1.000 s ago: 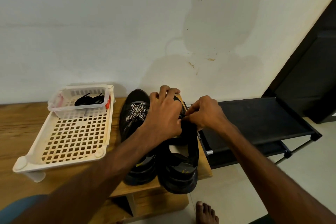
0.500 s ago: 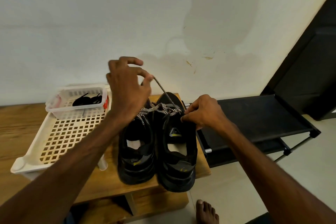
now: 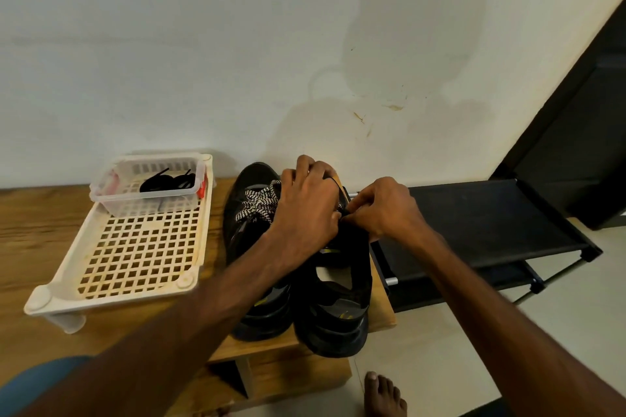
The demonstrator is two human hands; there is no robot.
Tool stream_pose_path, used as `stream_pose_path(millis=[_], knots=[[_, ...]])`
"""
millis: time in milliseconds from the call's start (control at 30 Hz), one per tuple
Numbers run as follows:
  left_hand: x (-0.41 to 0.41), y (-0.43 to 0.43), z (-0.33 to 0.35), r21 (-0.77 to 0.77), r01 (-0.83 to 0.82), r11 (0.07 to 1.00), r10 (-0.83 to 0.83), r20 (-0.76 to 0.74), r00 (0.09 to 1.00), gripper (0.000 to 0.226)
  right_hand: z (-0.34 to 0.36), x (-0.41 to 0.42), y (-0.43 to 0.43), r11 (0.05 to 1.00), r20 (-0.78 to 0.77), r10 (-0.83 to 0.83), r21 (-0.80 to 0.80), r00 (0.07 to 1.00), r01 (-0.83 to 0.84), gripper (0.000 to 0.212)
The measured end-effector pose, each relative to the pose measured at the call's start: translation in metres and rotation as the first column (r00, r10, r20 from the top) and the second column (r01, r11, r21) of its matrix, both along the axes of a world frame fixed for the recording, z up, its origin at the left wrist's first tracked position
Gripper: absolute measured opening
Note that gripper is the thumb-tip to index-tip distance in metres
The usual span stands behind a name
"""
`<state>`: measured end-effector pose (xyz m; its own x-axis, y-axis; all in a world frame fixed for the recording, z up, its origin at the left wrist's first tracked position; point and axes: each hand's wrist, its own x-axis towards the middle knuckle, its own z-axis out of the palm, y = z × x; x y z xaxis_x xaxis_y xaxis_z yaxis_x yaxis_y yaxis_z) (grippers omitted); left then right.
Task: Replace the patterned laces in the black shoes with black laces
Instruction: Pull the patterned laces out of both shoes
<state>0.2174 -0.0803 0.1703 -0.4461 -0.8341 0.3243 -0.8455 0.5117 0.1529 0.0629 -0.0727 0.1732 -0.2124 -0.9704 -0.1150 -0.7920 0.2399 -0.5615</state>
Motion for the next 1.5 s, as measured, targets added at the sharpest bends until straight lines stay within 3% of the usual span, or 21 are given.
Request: stream_pose_path(millis=[300,433,567,700,833,933,1033,1133,1333,1500], knots=[[0.004,-0.006,0.003,0.073,0.002,0.997,-0.003,0.015,1.000,0.026,0.002,0.001,0.002,1.000,0.029,-0.015,0.011,0.999,0.015,0.015],[0.012,-0.014,0.004,0.059,0.002,0.998,0.009,-0.195,0.981,0.005,0.004,0.000,0.004,1.000,-0.009,0.002,-0.001,1.000,-0.002,0.015],[0.026,-0.027,0.007,-0.072,-0.150,0.986,0.109,-0.401,0.910,0.005,0.006,0.000,0.007,1.000,0.002,0.024,-0.006,1.000,-0.024,0.018],[0.033,-0.028,0.007,-0.085,-0.225,0.970,0.191,-0.301,0.934,0.030,0.008,-0.001,0.009,0.999,-0.011,0.027,-0.032,1.000,-0.027,0.016],[0.019,-0.002,0.011,0.044,-0.121,0.992,0.129,-0.317,0.940,0.023,0.009,-0.003,0.011,0.999,-0.065,0.015,-0.046,0.998,-0.018,0.014],[0.010,0.012,0.007,0.133,-0.076,0.988,0.103,-0.210,0.972,0.031,0.011,-0.001,0.012,0.998,-0.122,0.029,-0.054,0.992,-0.036,0.015],[0.008,0.012,0.003,0.172,-0.115,0.978,0.137,-0.127,0.982,0.025,0.014,0.000,0.013,0.997,-0.157,0.051,-0.046,0.986,-0.059,0.017],[0.011,0.006,0.002,0.222,-0.142,0.965,0.181,-0.165,0.970,0.014,0.016,-0.003,0.013,0.998,-0.138,0.054,-0.030,0.989,-0.059,0.019],[0.021,-0.005,0.005,0.331,-0.123,0.936,0.200,-0.210,0.957,0.014,0.022,-0.011,0.013,1.000,-0.065,0.010,0.023,0.998,-0.009,0.016],[0.020,-0.006,0.005,0.333,-0.076,0.940,0.168,-0.255,0.952,0.011,0.015,0.011,0.020,0.991,-0.185,0.087,-0.087,0.979,-0.105,0.032]])
